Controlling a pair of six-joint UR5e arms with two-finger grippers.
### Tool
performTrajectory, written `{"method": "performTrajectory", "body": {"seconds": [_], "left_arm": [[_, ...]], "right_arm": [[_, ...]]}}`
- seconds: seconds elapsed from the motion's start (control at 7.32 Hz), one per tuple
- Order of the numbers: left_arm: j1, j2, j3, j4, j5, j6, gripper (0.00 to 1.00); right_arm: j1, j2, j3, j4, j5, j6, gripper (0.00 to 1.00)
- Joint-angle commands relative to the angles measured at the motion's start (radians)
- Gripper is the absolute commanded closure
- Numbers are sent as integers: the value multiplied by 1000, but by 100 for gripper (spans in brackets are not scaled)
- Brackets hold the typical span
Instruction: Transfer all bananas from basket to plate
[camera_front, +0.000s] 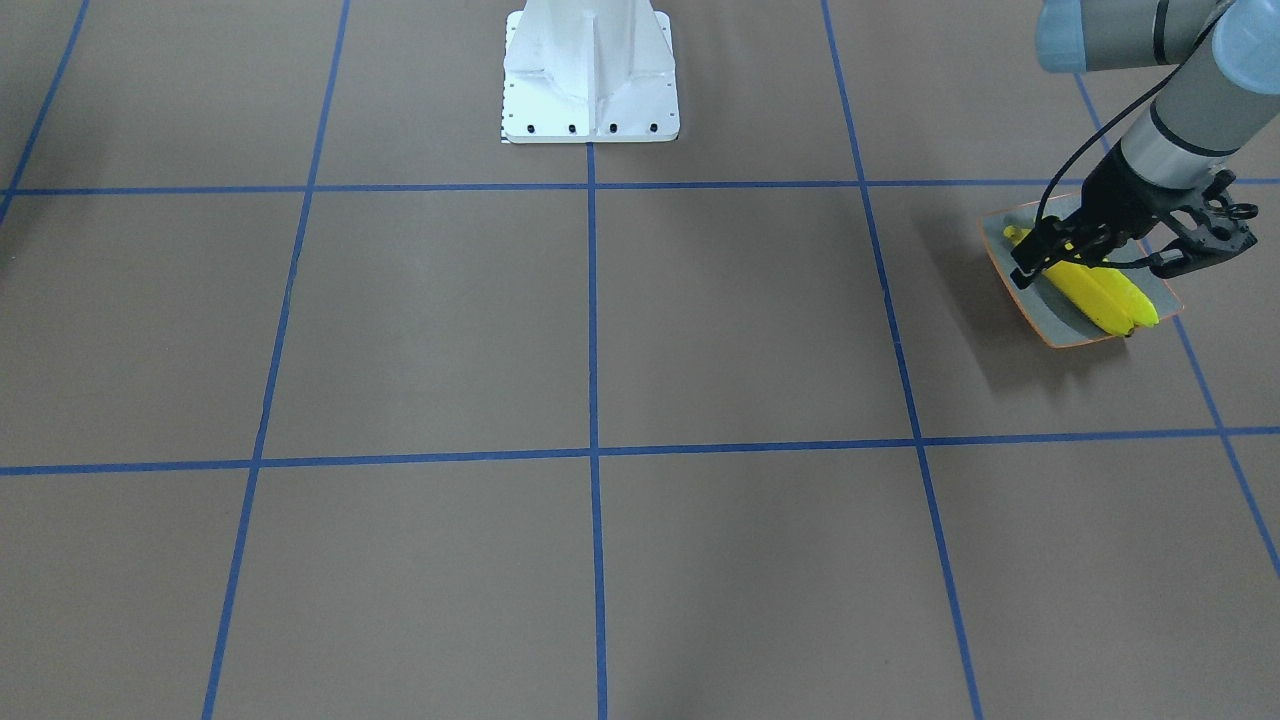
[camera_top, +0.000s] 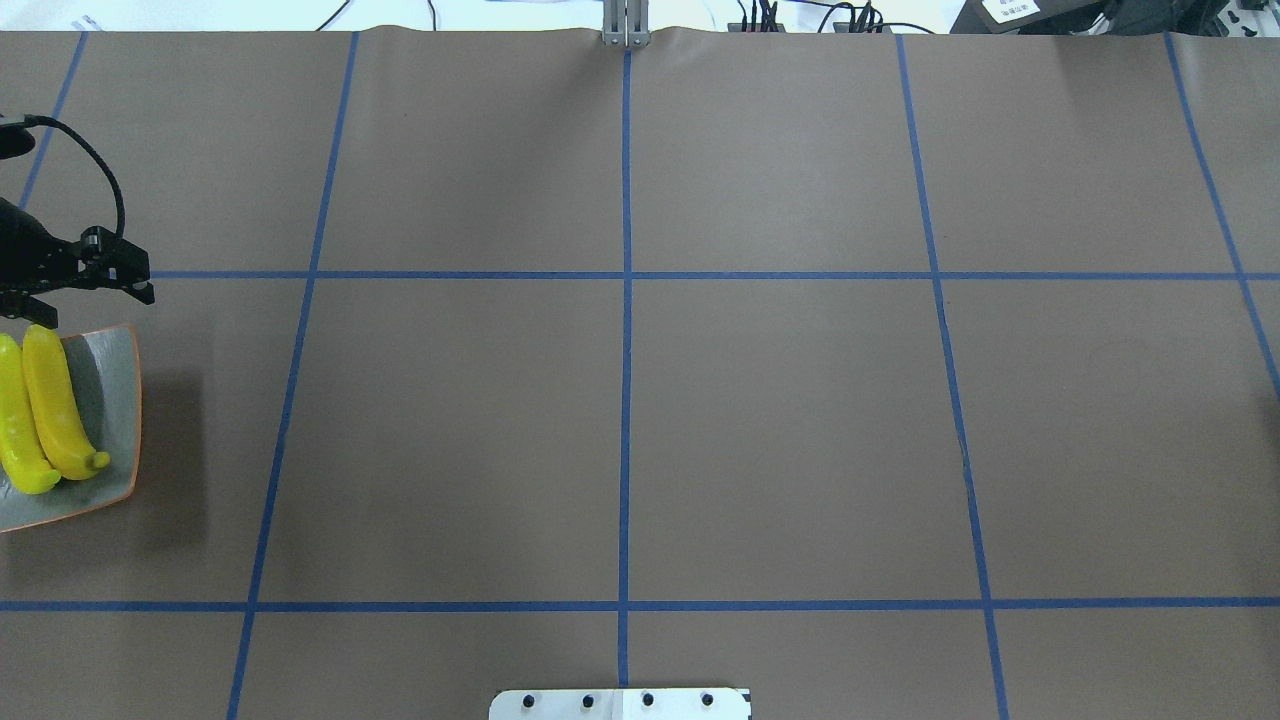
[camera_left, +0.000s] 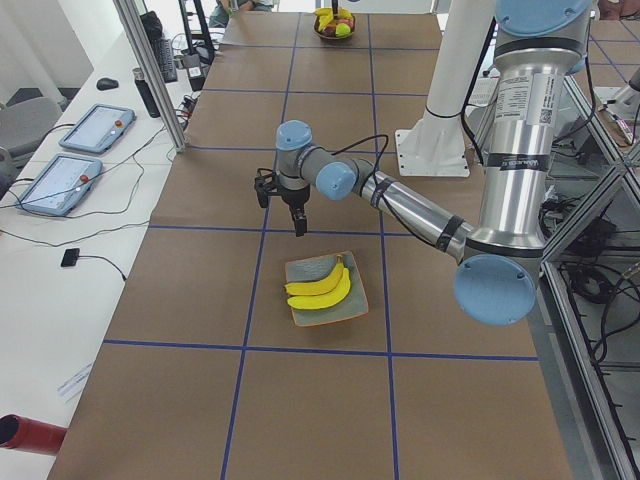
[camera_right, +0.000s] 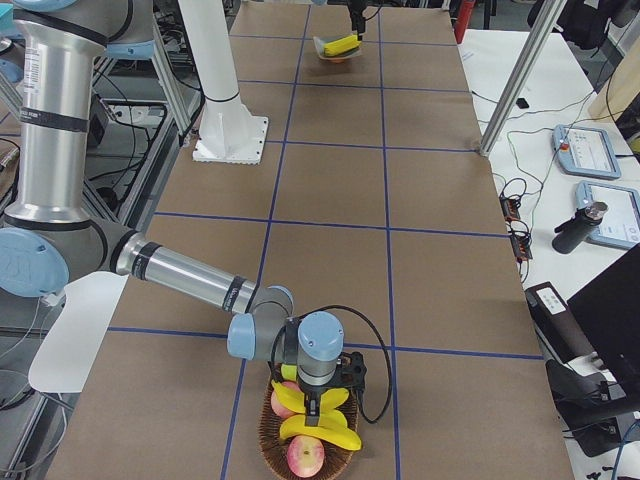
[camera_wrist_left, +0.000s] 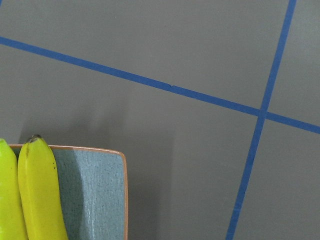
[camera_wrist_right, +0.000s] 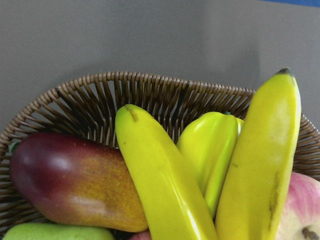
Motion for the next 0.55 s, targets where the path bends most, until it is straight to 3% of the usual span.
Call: {"method": "performTrajectory", "body": {"seconds": [0.0, 0.27, 0.41], "left_arm": [[0, 0, -3, 0, 0, -7, 0], [0, -2, -6, 0, 0, -25, 0], [0, -2, -6, -18, -2, -36, 0]], "right_arm": [[-9, -12, 4, -2, 0, -10, 24], [-7, -19, 9, -2, 2, -50, 40], [-7, -18, 18, -5, 2, -50, 69]]}}
